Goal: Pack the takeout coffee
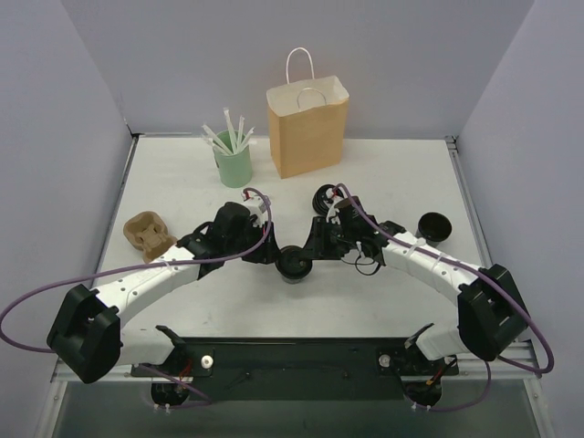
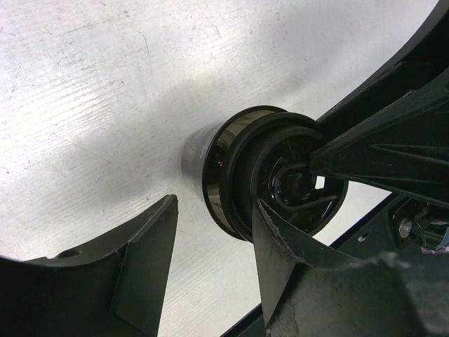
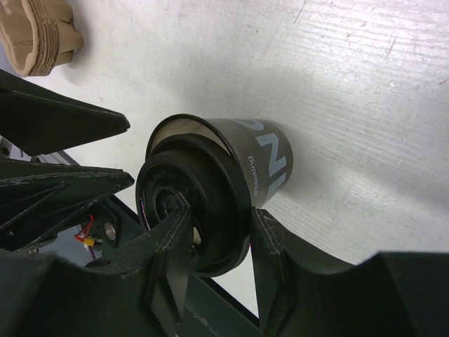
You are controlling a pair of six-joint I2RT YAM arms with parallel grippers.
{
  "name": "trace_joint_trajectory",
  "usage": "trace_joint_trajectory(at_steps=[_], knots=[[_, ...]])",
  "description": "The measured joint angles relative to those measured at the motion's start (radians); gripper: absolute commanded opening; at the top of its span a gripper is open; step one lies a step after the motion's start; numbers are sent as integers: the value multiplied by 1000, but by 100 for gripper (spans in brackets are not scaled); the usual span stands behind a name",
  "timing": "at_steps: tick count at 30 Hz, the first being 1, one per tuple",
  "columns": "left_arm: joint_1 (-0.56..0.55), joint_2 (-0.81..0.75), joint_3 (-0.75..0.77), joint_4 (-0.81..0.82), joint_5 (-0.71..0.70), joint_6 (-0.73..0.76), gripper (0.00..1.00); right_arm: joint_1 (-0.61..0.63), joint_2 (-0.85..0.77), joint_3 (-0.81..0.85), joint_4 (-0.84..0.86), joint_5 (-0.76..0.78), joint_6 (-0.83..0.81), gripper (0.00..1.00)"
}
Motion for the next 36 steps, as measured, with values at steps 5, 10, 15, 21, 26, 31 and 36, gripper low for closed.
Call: trace_joint_trajectory(at_steps=[5,10,15,21,26,31,36], knots=[[13,0,0,-8,-2,1,57,0,15,13,2,0,-5,34],[38,0,0,-8,15,0,57,0,15,13,13,-4,-17,34],[48,0,0,-5,34,0,57,0,17,14,25,-13,-32,33],[57,0,-1,4,64,-3,57,0,31,21,33,-29,-37,36],[67,0,-3,15,86,-11,57,0,40,23,32,-34,-43,39],[68,2,-11,24,99,-11,57,0,61,30,55,-43,-45,39],[68,10,-25,34,105,-11,57,0,67,36,55,-42,-49,41]])
